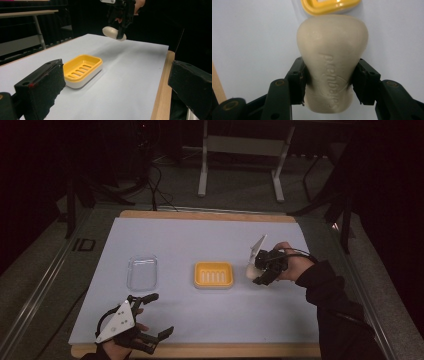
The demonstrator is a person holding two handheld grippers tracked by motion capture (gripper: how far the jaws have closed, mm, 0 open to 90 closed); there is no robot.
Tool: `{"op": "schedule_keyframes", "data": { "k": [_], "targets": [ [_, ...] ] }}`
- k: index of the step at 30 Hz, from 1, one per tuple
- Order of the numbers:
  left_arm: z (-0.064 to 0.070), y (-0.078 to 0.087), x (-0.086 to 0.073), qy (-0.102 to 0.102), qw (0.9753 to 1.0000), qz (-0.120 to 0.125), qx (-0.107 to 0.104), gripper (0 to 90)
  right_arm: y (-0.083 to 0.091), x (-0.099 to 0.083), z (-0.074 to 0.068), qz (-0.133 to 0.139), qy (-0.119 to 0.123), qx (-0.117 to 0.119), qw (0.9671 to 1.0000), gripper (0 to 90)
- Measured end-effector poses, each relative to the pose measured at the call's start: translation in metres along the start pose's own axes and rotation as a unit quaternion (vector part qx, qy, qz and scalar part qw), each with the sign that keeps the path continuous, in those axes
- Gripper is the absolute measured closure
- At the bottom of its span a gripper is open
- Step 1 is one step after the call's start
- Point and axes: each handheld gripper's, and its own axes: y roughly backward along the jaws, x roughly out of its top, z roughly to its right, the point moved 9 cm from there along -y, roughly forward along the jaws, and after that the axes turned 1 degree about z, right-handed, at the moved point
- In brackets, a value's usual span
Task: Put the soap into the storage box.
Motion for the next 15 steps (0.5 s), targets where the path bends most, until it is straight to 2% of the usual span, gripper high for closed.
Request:
{"op": "schedule_keyframes", "data": {
  "k": [8, 15],
  "targets": [
    [0.000, 0.000, 0.000, 0.000, 1.0000, 0.001, -0.002, 1.1, 0.005, 0.021, -0.002, 0.019, 0.020, 0.003, 0.9996, 50.0],
    [0.001, 0.000, 0.000, 0.000, 1.0000, -0.001, -0.002, 1.1, 0.005, 0.038, -0.003, 0.019, 0.036, 0.005, 0.9992, 50.0]
  ]
}}
